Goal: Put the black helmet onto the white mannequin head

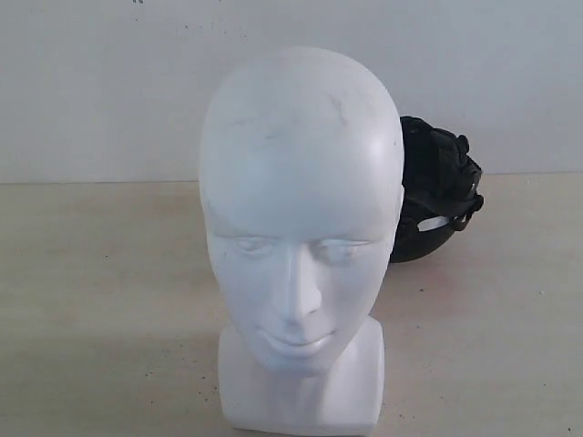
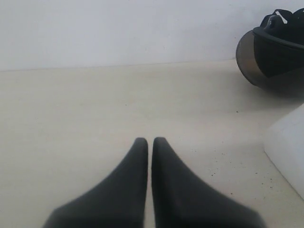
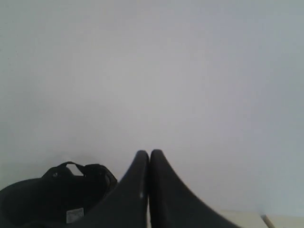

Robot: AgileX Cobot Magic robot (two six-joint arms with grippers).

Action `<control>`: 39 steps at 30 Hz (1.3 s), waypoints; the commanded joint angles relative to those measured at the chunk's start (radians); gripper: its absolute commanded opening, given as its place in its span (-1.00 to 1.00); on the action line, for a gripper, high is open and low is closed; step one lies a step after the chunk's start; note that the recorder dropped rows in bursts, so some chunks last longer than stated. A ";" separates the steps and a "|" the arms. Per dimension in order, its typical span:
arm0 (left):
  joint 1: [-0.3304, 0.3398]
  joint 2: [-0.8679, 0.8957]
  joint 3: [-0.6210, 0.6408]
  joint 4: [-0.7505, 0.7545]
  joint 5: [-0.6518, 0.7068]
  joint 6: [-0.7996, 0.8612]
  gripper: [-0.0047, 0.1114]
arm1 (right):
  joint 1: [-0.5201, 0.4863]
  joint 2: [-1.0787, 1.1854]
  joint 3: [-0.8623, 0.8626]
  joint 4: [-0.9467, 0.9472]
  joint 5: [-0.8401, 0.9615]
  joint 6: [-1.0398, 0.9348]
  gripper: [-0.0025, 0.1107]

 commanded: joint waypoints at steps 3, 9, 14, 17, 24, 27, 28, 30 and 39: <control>0.003 -0.003 0.003 0.002 -0.001 -0.010 -0.84 | 0.001 0.158 -0.041 0.001 0.000 0.017 -0.96; 0.003 -0.003 0.003 0.002 -0.001 -0.010 -0.84 | 0.001 0.187 -0.041 0.001 -0.065 0.022 -0.96; 0.003 -0.003 0.003 0.002 -0.001 -0.010 -0.84 | 0.001 0.221 -0.046 0.001 -0.040 0.084 -0.96; 0.003 -0.003 0.003 0.002 -0.001 -0.010 -0.84 | 0.001 0.292 -0.100 0.001 0.053 0.087 -0.96; 0.003 -0.003 0.003 0.002 -0.001 -0.010 -0.84 | 0.001 0.572 -0.375 0.008 0.372 0.087 -0.96; 0.003 -0.003 0.003 0.002 -0.001 -0.010 -0.84 | 0.001 0.696 -0.519 0.033 0.497 0.087 -0.96; 0.003 -0.003 0.003 0.002 -0.001 -0.010 -0.84 | 0.001 0.737 -0.554 0.039 0.520 0.087 -0.96; 0.003 -0.003 0.003 0.002 -0.001 -0.010 -0.84 | 0.001 0.812 -0.637 0.053 0.571 0.087 -0.96; 0.003 -0.003 0.003 0.002 -0.001 -0.010 -0.84 | 0.001 1.093 -0.922 0.219 0.765 0.005 -0.96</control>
